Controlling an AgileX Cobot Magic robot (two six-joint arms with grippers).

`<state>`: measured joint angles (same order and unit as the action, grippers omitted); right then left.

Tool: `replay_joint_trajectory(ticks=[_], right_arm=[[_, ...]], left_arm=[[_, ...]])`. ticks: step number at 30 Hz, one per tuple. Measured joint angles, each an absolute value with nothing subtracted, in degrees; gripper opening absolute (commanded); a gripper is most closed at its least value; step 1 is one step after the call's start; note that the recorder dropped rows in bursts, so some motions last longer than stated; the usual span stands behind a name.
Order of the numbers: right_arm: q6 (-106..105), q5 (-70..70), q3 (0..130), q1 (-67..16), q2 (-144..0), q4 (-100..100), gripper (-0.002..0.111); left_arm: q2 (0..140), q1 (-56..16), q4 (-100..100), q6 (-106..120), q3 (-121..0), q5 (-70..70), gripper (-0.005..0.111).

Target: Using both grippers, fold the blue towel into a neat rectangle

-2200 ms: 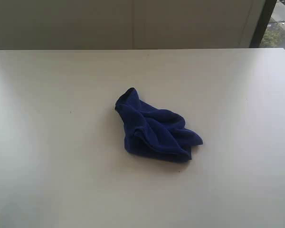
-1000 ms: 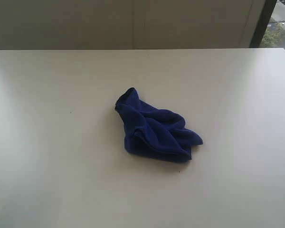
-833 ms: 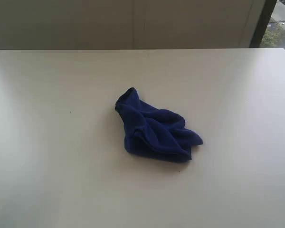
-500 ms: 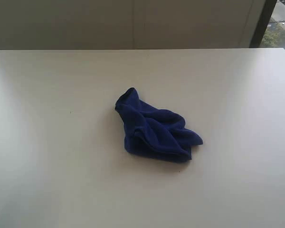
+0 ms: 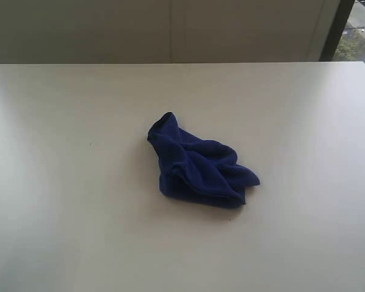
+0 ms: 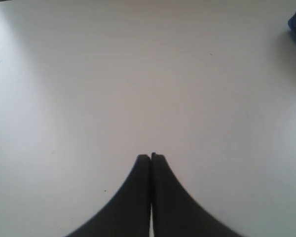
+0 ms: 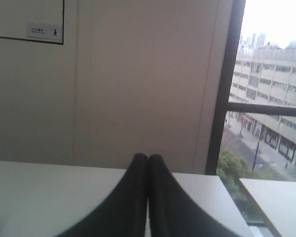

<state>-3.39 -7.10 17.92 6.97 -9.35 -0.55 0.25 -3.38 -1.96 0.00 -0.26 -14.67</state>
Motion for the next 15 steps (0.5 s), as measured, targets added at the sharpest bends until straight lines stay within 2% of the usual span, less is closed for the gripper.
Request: replay_joint_trajectory(ticks=[5,15], right_arm=[[-2.7,-10.2,24.8,7.0,-21.1,-0.8,0.000],[4.0,-8.8,26.0,6.6,-45.9,-12.6,0.000]], left_arm=[[0.2,-3.4,-2.0,0.0,-0.3,-14.7,0.000],[0.2,-3.4,-2.0,0.0,-0.3,-14.7,0.000]])
